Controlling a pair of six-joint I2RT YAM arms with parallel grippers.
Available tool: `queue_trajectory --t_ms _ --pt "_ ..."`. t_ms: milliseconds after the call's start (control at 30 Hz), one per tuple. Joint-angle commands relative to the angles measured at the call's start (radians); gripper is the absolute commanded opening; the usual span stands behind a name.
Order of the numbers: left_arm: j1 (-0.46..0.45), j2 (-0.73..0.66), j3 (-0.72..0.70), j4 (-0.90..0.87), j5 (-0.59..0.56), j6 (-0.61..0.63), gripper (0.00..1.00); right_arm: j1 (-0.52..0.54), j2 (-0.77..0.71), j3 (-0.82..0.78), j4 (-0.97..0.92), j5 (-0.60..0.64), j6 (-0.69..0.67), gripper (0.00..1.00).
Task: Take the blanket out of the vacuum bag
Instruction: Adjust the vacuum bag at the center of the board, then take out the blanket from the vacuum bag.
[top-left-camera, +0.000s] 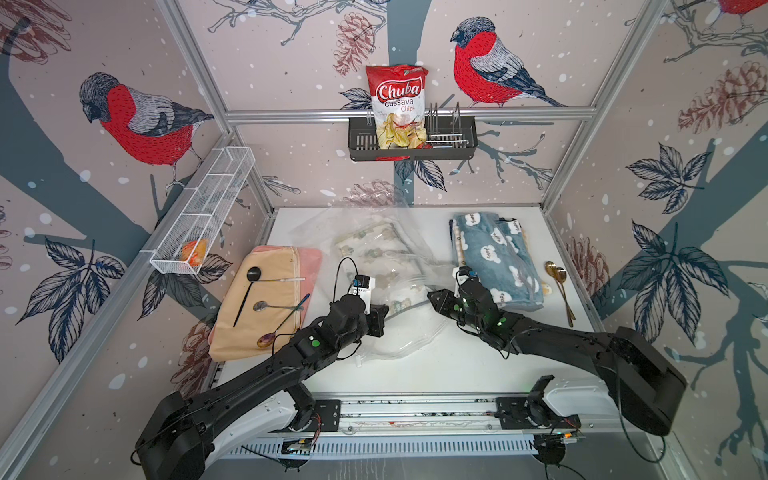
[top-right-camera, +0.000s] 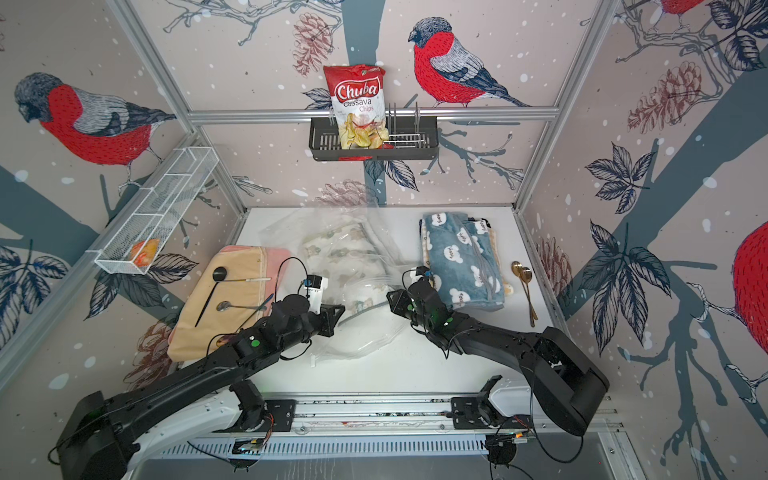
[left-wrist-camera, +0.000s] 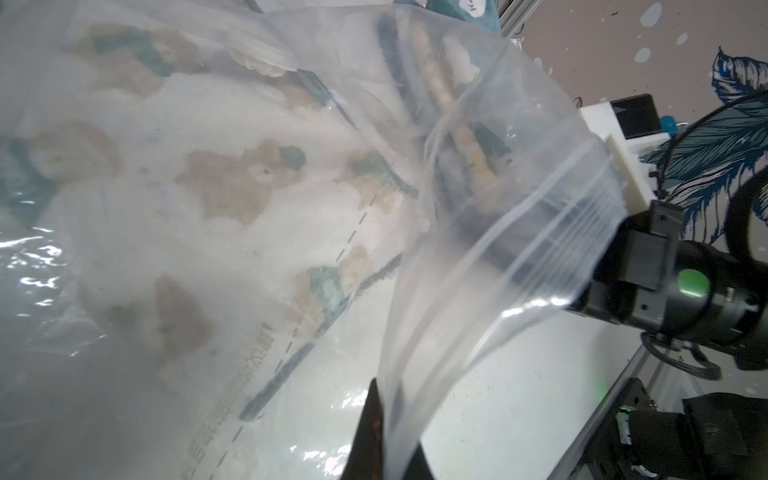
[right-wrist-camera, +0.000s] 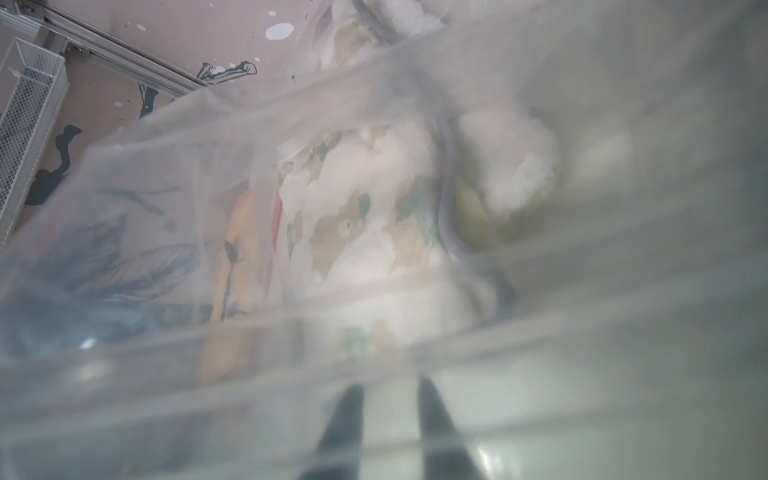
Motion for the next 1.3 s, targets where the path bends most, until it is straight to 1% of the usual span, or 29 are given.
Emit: queue_trajectory --t_ms 0,67,200,267,333,367,400,433,500,567,667,733,800,933,1033,1100,1267 --pt "-0.008 0.009 0.051 -0.026 -0.035 0.052 0.0 -0.041 0.035 0.078 -0.027 -0.018 -0.091 0.25" --pt "-0.008 0.02 0.072 -0.024 -0.031 0.072 0.0 -0.075 0.059 0.13 -0.052 -0.028 -0.104 0.24" --pt "-0.008 0.055 0.098 0.006 -0.011 0.105 0.0 -0.065 0.085 0.209 -0.1 -0.019 -0.119 0.24" --pt "-0.009 0.082 0.114 0.022 0.009 0.121 0.0 -0.051 0.061 0.196 -0.111 -0.012 -0.098 0.25" --pt "-0.008 0.116 0.137 0.016 0.032 0.137 0.0 -0.02 0.019 0.131 -0.059 -0.009 -0.042 0.25" --pt "-0.009 0.129 0.146 0.011 0.044 0.144 0.0 0.008 0.002 0.09 -0.021 -0.006 -0.009 0.29" --pt "-0.009 0.137 0.151 0.01 0.052 0.148 0.0 0.049 -0.009 0.054 0.022 0.004 0.025 0.38" --pt "-0.009 0.14 0.153 0.007 0.055 0.152 0.0 0.082 -0.014 0.031 0.046 0.014 0.052 0.42" --pt "-0.009 0.126 0.141 0.025 0.051 0.148 0.0 0.154 -0.011 -0.026 0.118 0.046 0.118 0.46" --pt "-0.009 0.097 0.115 0.058 0.044 0.139 0.0 0.203 0.009 -0.07 0.201 0.074 0.177 0.47" --pt "-0.009 0.042 0.073 0.109 0.029 0.123 0.0 0.24 0.078 -0.1 0.304 0.122 0.241 0.49" --pt "-0.009 0.014 0.037 0.147 0.02 0.115 0.0 0.238 0.137 -0.114 0.384 0.141 0.291 0.51" --pt "-0.009 -0.001 0.016 0.167 0.019 0.11 0.0 0.236 0.205 -0.137 0.511 0.155 0.352 0.51" --pt "-0.009 -0.023 0.005 0.168 0.013 0.093 0.0 0.235 0.334 -0.134 0.638 0.174 0.437 0.51" --pt "-0.009 -0.054 -0.01 0.17 -0.013 0.079 0.0 0.224 0.427 -0.143 0.78 0.174 0.477 0.51" --pt "-0.009 -0.07 -0.019 0.174 -0.024 0.074 0.0 0.208 0.488 -0.13 0.826 0.158 0.492 0.51" --pt "-0.009 -0.072 -0.029 0.175 -0.028 0.068 0.0 0.187 0.585 -0.065 0.829 0.125 0.502 0.51"
